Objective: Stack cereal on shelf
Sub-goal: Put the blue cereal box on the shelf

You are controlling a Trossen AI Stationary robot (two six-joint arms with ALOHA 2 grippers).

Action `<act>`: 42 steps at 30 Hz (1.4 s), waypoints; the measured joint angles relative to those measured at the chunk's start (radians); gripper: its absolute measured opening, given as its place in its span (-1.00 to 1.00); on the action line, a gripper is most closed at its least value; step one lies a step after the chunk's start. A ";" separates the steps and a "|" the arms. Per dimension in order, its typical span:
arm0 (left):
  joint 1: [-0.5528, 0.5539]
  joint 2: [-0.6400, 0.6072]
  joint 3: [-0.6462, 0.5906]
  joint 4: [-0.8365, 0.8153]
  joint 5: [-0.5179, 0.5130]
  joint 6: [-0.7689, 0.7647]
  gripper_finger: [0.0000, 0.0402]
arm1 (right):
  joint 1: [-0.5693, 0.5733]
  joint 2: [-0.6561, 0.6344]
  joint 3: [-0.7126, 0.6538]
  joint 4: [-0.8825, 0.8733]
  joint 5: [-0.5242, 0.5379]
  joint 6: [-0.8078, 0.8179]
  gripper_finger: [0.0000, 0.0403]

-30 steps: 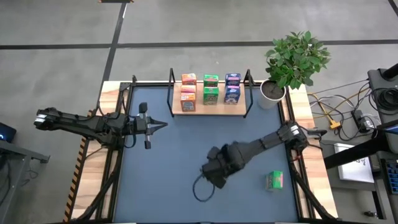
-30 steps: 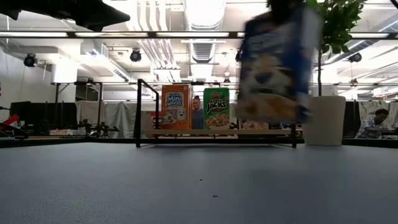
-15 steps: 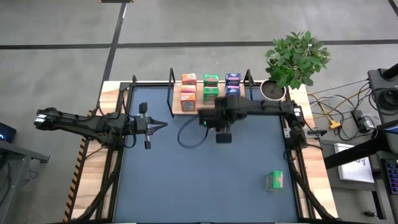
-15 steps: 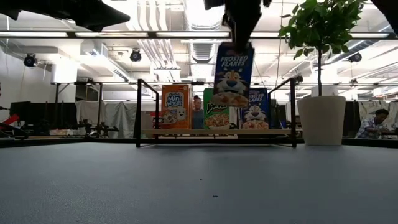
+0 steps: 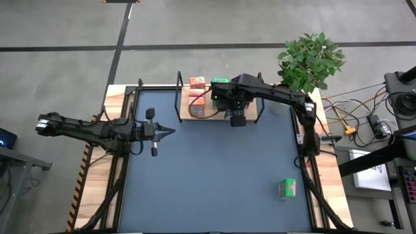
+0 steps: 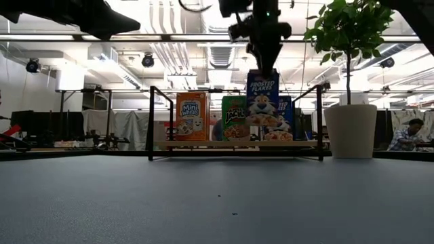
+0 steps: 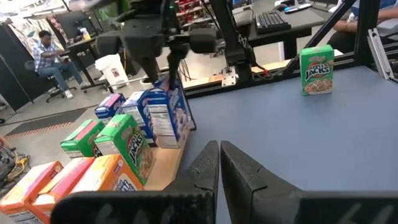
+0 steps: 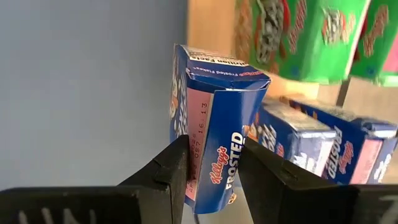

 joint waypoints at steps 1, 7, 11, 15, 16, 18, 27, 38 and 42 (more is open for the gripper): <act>0.000 0.000 0.000 -0.002 0.000 -0.001 -1.00 | -0.011 0.000 -0.008 0.000 -0.001 -0.004 -0.42; 0.000 0.000 -0.001 -0.007 0.000 -0.001 -1.00 | -0.062 0.001 -0.064 0.000 0.003 -0.028 -0.42; 0.000 0.000 -0.001 -0.007 0.000 0.003 -1.00 | -0.079 0.001 -0.087 -0.001 0.009 -0.028 -0.42; 0.000 0.000 -0.002 -0.007 0.000 0.004 -1.00 | -0.085 0.001 -0.101 0.008 0.008 -0.001 -0.42; 0.000 0.000 -0.002 -0.007 0.000 0.006 -1.00 | -0.086 0.001 -0.106 0.010 0.009 0.004 -0.42; 0.000 0.000 -0.002 -0.007 0.000 0.010 -1.00 | -0.088 0.001 -0.118 0.014 0.009 0.017 -0.41; 0.000 0.000 -0.002 -0.006 0.000 0.011 -1.00 | -0.097 0.002 -0.133 0.029 0.010 0.059 -0.15; 0.000 0.000 -0.002 -0.006 0.000 0.011 -1.00 | -0.099 -0.001 -0.131 0.031 0.012 0.051 0.01; 0.000 0.000 -0.002 -0.006 0.000 0.011 -1.00 | -0.096 -0.005 -0.090 0.019 0.012 0.061 0.01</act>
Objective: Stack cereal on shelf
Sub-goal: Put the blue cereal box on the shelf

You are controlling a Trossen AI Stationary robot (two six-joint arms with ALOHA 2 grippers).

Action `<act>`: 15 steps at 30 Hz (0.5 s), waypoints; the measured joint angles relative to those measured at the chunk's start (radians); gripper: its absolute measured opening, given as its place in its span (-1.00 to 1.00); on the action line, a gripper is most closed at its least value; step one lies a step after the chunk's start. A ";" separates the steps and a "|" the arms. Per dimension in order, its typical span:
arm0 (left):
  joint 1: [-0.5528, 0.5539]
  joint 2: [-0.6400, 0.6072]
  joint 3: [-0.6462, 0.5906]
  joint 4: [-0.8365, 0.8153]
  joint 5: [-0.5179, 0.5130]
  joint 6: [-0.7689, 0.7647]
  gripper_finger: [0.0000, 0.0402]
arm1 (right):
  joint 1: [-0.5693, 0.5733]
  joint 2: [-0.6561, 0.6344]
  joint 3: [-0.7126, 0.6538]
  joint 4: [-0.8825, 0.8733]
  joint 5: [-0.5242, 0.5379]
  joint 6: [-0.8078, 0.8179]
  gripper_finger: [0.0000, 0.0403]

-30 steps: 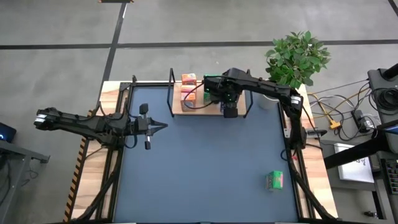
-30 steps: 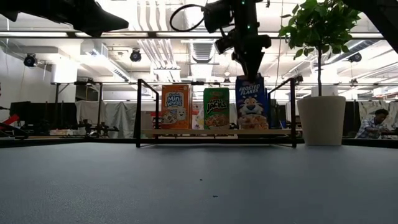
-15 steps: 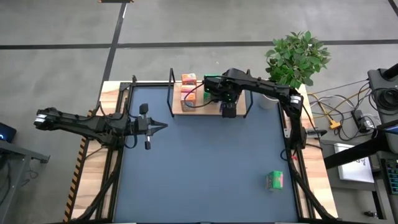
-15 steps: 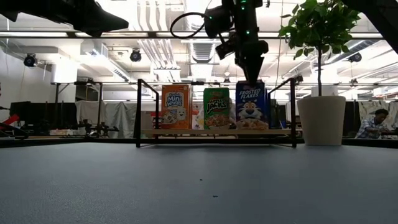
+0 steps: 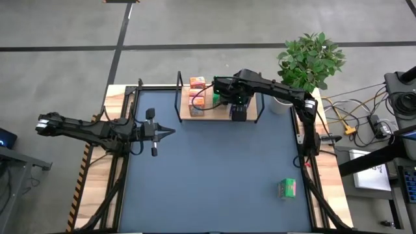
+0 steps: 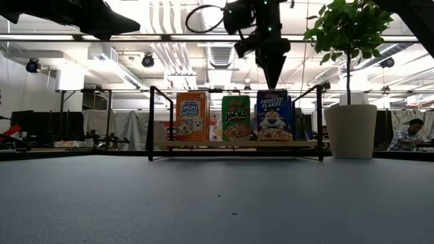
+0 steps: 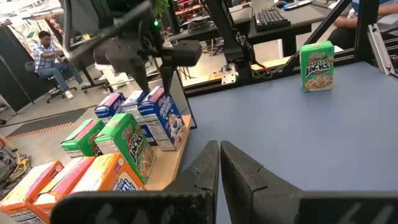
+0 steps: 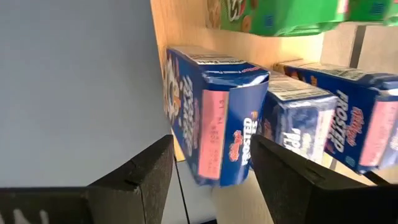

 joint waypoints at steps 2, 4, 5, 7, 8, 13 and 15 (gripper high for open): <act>0.000 0.000 0.000 0.000 0.000 0.000 -1.00 | 0.002 0.000 0.027 -0.013 -0.001 0.014 0.01; 0.000 0.000 0.000 0.000 0.000 0.000 -1.00 | 0.005 -0.001 0.049 -0.015 -0.001 0.023 0.01; 0.000 0.000 0.000 0.000 0.000 0.000 -1.00 | 0.007 -0.001 0.060 -0.015 -0.004 0.027 0.01; 0.000 0.000 0.000 0.000 0.000 0.000 -1.00 | 0.010 -0.003 0.076 -0.010 -0.007 0.035 0.01; 0.000 0.000 0.000 0.000 0.000 0.000 -1.00 | 0.010 -0.004 0.079 -0.004 -0.007 0.038 0.00; 0.000 0.000 0.000 0.000 0.000 0.000 -1.00 | 0.009 -0.004 0.067 0.024 -0.008 0.062 -0.29; 0.000 0.000 0.000 0.000 0.000 0.000 -1.00 | 0.009 -0.003 0.056 0.029 -0.008 0.063 -0.49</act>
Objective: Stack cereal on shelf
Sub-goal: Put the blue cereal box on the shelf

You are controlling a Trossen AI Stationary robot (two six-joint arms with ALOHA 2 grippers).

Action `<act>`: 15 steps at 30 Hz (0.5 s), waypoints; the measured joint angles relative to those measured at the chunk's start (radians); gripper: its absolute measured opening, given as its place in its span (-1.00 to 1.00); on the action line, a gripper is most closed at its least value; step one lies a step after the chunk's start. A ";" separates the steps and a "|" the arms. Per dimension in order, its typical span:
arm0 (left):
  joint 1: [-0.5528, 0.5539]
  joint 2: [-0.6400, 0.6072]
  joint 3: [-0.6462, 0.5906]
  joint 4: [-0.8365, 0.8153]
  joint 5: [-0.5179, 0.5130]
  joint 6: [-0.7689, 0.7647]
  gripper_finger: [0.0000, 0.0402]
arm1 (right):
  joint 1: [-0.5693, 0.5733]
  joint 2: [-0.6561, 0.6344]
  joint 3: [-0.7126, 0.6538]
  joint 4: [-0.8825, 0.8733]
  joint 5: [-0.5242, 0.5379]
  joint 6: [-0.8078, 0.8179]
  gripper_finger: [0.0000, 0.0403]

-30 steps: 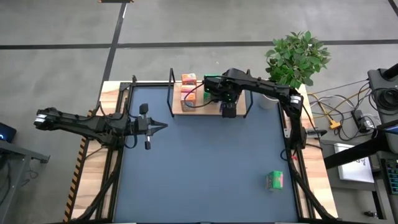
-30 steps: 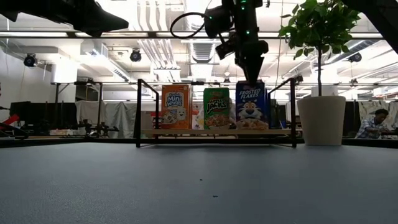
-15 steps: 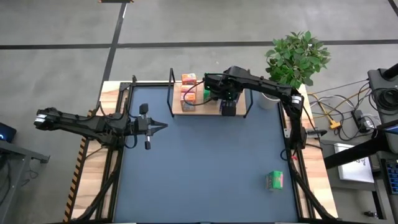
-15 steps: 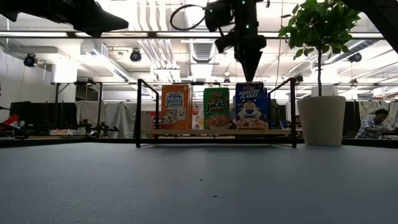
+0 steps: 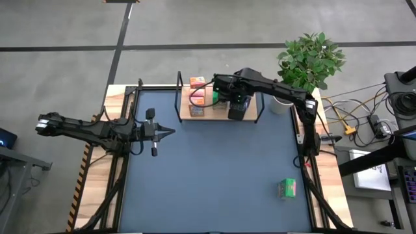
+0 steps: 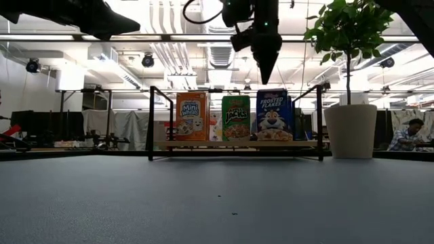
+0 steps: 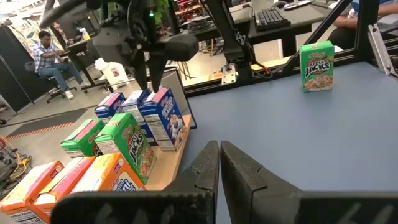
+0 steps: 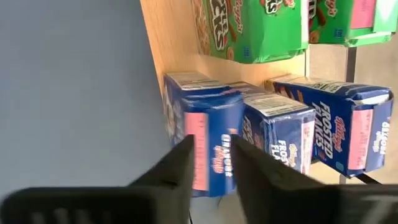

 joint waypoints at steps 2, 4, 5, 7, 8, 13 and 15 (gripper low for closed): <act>0.000 0.000 0.000 0.000 0.000 0.000 -1.00 | 0.000 0.001 -0.012 0.010 0.000 0.000 -0.70; 0.000 0.000 0.000 0.000 0.000 0.000 -1.00 | 0.000 0.001 -0.025 0.027 0.001 -0.004 -0.87; 0.000 0.000 0.000 0.000 0.000 0.000 -1.00 | 0.000 0.001 -0.031 0.033 0.001 -0.004 -0.91; 0.000 0.000 0.001 0.000 0.000 0.000 -1.00 | 0.000 0.002 -0.038 0.044 0.005 -0.003 -0.93; 0.000 0.000 0.001 0.000 0.000 0.000 -1.00 | 0.000 0.002 -0.041 0.048 0.006 -0.004 -0.93; 0.000 0.000 0.001 0.000 0.000 0.000 -1.00 | 0.000 0.002 -0.071 0.066 0.006 -0.014 -0.94; 0.000 0.000 0.001 0.000 0.000 0.000 -1.00 | 0.000 0.002 -0.085 0.067 0.008 -0.018 -0.94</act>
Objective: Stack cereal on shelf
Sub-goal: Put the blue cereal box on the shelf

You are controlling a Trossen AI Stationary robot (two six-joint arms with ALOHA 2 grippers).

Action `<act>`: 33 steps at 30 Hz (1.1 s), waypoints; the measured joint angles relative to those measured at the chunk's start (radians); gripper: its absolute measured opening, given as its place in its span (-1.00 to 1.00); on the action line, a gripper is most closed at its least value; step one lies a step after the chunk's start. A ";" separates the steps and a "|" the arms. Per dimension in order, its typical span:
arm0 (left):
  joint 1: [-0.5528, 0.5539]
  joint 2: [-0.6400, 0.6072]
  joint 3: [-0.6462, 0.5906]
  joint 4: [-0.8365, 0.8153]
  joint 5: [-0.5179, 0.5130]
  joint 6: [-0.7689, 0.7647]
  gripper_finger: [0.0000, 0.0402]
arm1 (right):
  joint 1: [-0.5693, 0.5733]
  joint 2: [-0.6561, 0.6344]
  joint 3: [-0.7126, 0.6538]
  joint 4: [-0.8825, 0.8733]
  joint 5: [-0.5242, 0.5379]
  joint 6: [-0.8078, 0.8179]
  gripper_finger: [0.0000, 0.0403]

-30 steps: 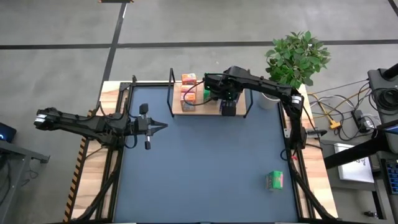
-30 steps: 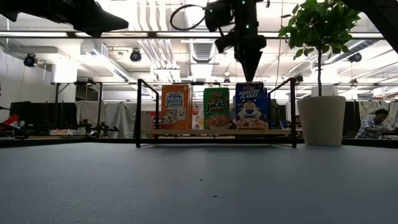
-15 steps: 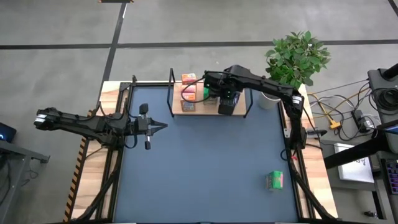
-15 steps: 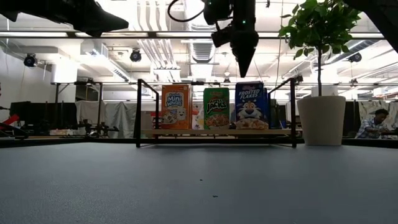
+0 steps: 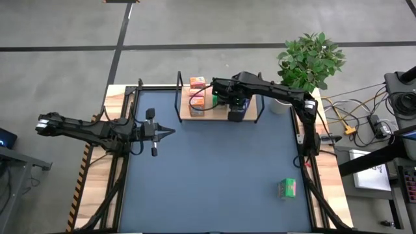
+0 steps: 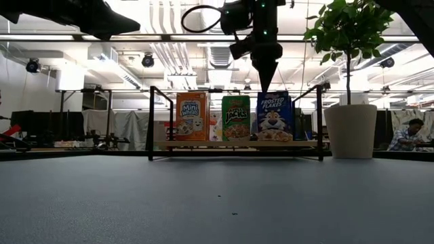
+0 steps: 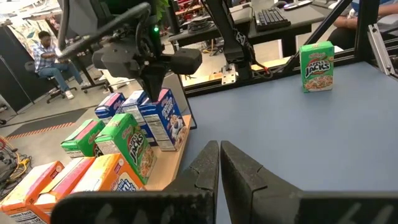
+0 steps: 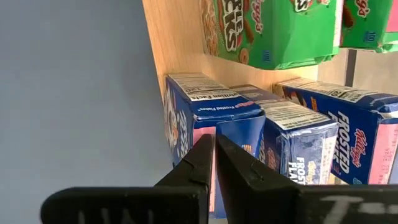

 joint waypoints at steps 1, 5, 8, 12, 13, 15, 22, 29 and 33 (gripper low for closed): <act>0.000 0.000 0.000 0.000 0.000 0.000 -1.00 | 0.000 0.000 -0.006 0.002 0.002 -0.003 -0.94; 0.000 0.000 0.000 0.000 0.000 0.000 -1.00 | 0.000 0.000 -0.014 -0.002 0.002 -0.017 -0.94; 0.000 0.000 0.000 0.000 0.000 0.000 -1.00 | 0.000 -0.001 -0.014 -0.008 0.002 -0.041 -0.94; 0.000 0.000 0.000 -0.001 0.000 0.000 -1.00 | 0.000 -0.002 -0.015 -0.037 0.002 -0.063 -0.94; 0.000 0.000 0.000 -0.002 0.000 0.000 -1.00 | 0.000 -0.002 -0.015 -0.047 0.002 -0.065 -0.94; 0.000 0.000 0.000 -0.004 0.000 0.000 -1.00 | 0.000 -0.002 -0.015 -0.060 0.002 -0.075 -0.94; 0.000 0.000 0.000 -0.005 0.000 0.000 -1.00 | 0.000 -0.003 -0.016 -0.086 0.014 -0.090 -0.94; 0.000 0.000 0.000 -0.005 0.000 0.000 -1.00 | 0.000 -0.003 -0.017 -0.079 0.024 -0.111 -0.94; 0.000 0.000 0.000 -0.005 0.000 0.000 -1.00 | 0.000 -0.005 -0.009 -0.084 0.025 -0.115 -0.94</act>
